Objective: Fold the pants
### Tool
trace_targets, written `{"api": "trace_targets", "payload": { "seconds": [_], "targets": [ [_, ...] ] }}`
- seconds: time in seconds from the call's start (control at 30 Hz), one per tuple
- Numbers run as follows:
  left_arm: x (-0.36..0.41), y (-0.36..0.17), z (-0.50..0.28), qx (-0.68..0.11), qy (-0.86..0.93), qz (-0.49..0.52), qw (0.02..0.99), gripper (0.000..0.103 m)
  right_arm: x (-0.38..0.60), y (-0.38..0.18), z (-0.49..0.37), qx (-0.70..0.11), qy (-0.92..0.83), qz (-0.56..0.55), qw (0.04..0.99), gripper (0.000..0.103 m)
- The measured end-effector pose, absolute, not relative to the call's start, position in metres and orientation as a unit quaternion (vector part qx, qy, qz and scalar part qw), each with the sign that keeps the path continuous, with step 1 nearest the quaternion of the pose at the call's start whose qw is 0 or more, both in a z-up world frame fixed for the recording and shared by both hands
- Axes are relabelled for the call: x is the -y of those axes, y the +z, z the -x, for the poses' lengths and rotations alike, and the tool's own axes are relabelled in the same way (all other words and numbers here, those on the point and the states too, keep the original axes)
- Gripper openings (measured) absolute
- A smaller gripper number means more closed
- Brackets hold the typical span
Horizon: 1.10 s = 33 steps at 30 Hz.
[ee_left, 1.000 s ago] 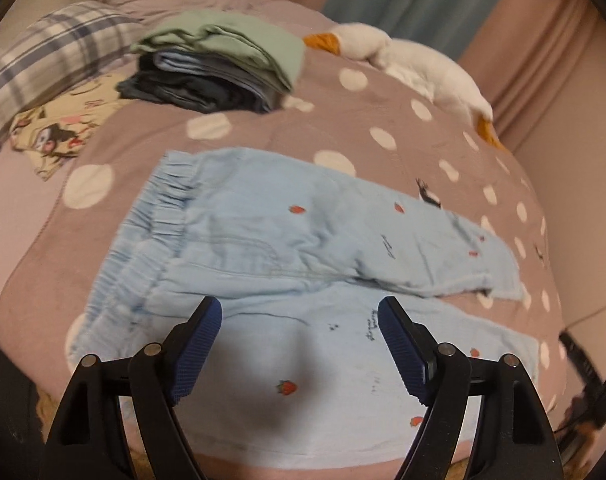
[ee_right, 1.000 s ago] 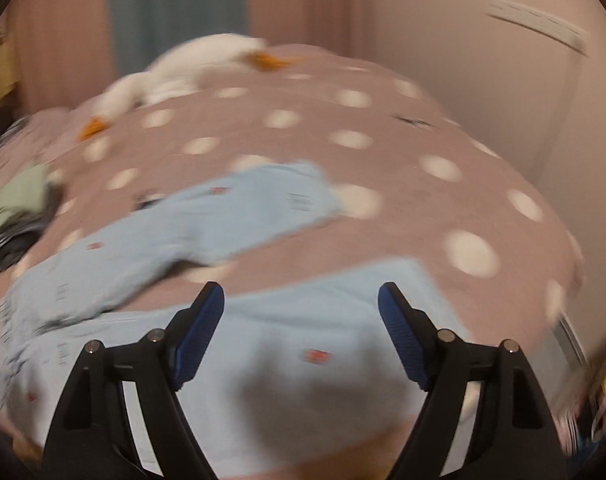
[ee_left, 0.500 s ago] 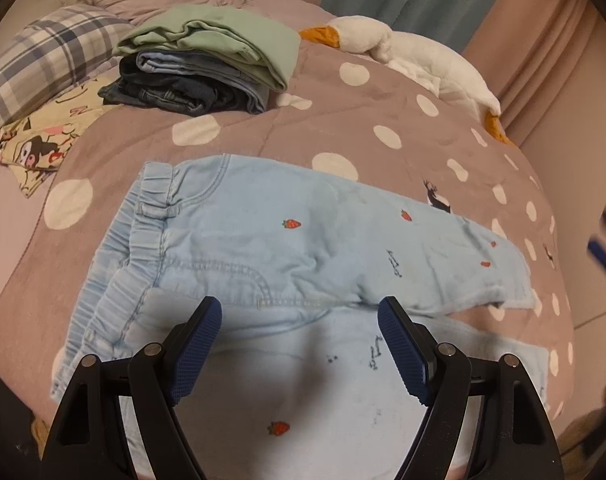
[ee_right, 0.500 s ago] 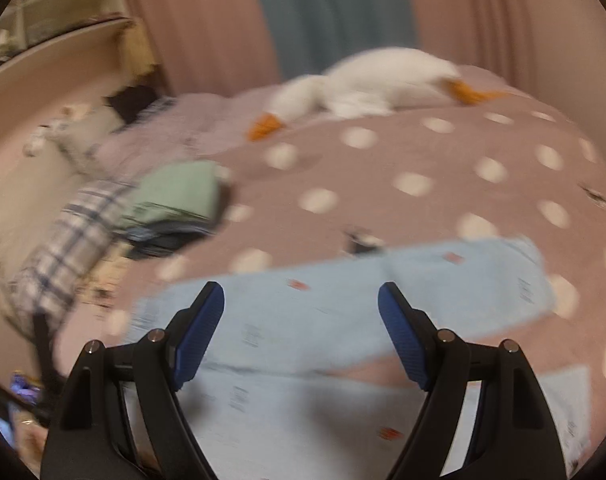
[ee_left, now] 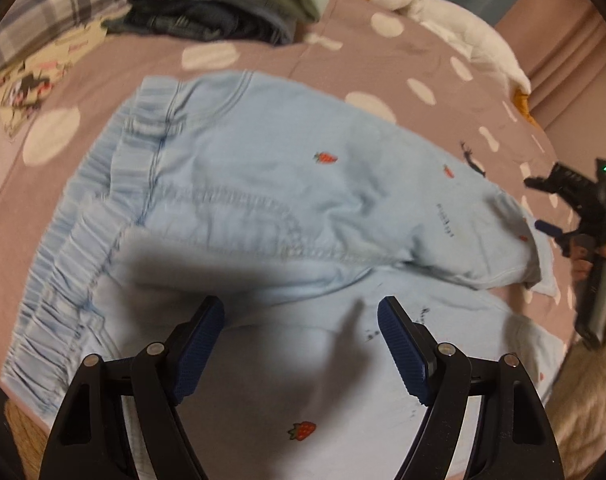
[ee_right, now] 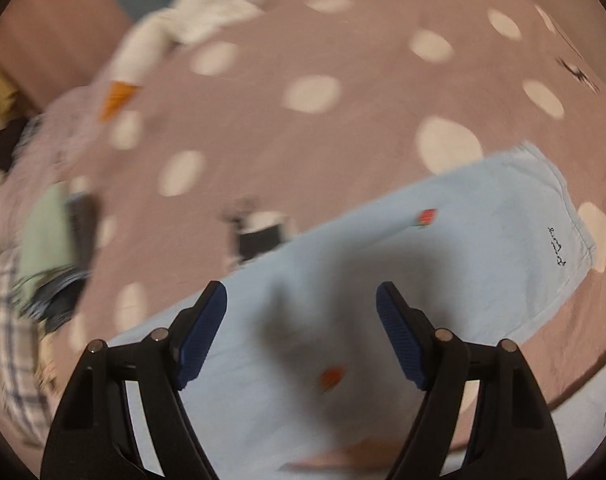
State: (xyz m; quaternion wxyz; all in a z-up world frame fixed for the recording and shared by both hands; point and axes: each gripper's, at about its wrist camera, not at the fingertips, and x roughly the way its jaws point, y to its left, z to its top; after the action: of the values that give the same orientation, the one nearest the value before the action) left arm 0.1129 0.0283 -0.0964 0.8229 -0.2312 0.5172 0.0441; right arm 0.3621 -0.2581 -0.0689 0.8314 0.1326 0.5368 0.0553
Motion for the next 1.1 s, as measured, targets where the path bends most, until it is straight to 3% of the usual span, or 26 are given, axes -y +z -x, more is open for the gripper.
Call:
{"api": "trace_targets", "payload": {
  "seconds": [0.37,0.43,0.47,0.5,0.67,0.9,1.1],
  "targets": [
    [-0.023,-0.103,-0.106,-0.515,0.049,0.216,0.828,0.08,0.283,-0.116,-0.429,-0.572,-0.005,-0.191,0.798,0.074],
    [-0.023,-0.102,-0.106,-0.516,0.048,0.216,0.828,0.08,0.283,-0.114,-0.433,-0.567,-0.023,-0.186,0.802,0.057],
    [-0.024,-0.101,-0.105,-0.516,0.046,0.22,0.827,0.08,0.281,-0.112,-0.432,-0.567,-0.04,-0.171,0.805,0.027],
    [-0.024,-0.101,-0.105,-0.516,0.045,0.224,0.826,0.08,0.282,-0.109,-0.431,-0.563,-0.066,-0.139,0.812,0.01],
    [-0.033,-0.086,-0.094,-0.496,0.032,0.261,0.827,0.076,0.31,-0.085,-0.397,-0.533,0.001,-0.18,0.826,0.003],
    [-0.038,-0.04,-0.085,-0.414,0.015,0.31,0.856,0.076,0.368,0.012,-0.218,-0.375,0.124,-0.253,0.883,0.003],
    [-0.016,-0.047,-0.14,-0.436,-0.027,0.293,0.851,0.076,0.388,-0.023,-0.102,-0.39,0.097,-0.245,0.883,0.003]
  ]
}}
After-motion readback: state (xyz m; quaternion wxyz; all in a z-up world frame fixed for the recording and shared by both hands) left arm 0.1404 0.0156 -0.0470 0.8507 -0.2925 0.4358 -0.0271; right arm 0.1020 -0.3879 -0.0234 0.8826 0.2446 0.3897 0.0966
